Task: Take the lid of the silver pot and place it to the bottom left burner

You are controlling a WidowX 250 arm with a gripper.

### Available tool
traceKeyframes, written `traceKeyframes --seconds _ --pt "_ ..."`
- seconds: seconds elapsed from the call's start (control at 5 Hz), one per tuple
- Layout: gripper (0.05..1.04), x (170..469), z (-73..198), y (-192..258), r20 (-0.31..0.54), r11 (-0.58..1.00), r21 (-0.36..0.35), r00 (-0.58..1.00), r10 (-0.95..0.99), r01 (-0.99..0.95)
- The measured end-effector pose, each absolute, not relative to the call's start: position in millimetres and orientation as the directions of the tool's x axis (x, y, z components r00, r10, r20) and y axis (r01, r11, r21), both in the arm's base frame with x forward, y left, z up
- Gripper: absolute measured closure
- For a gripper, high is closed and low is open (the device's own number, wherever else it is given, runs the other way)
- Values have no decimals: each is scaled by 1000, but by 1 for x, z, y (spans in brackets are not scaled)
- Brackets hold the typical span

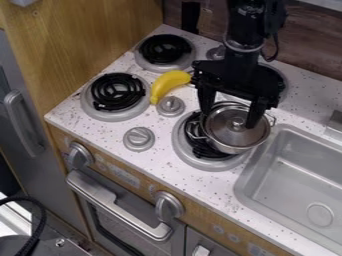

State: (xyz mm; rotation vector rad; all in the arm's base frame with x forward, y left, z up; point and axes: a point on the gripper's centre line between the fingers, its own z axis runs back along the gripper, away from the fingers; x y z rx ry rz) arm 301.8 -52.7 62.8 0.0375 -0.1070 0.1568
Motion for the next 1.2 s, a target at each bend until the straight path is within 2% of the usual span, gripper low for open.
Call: traceKeyframes --seconds 0.2,0.4,0.8,1.2 --pt "85 298 54 -52 78 986 38 985 157 -160" --pt "85 312 29 -57 25 984 43 984 175 -176" --pt "85 358 0 -63 45 983 22 982 184 -185" --pt "85 391 -20 -31 57 963 38 962 266 -268"
